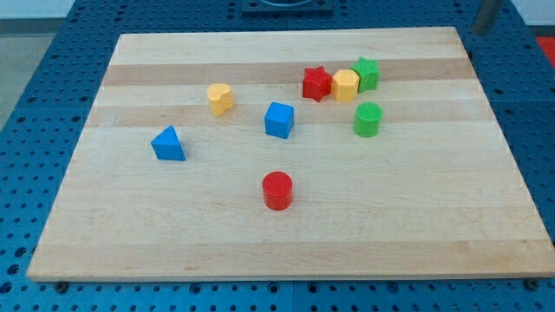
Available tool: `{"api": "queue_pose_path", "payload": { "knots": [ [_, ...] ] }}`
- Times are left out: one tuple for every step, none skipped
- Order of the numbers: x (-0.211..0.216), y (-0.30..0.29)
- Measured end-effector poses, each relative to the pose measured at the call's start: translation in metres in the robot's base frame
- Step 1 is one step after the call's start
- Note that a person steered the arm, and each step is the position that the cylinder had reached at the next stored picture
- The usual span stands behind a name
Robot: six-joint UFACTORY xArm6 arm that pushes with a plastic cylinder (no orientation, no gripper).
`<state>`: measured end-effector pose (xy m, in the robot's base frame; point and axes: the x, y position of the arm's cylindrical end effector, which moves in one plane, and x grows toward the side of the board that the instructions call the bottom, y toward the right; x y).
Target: Point your arm to the green star
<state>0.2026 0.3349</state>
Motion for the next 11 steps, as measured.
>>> {"api": "queue_pose_path", "payload": {
  "knots": [
    [0.0,0.0],
    [0.003,-0.051],
    [0.003,-0.075],
    [0.003,-0.075],
    [0.003,-0.068],
    [0.009,-0.08],
    [0.02,-0.1],
    [0.032,-0.102],
    [0.036,-0.105],
    [0.049,-0.138],
    [0.064,-0.184]
  ]
}}
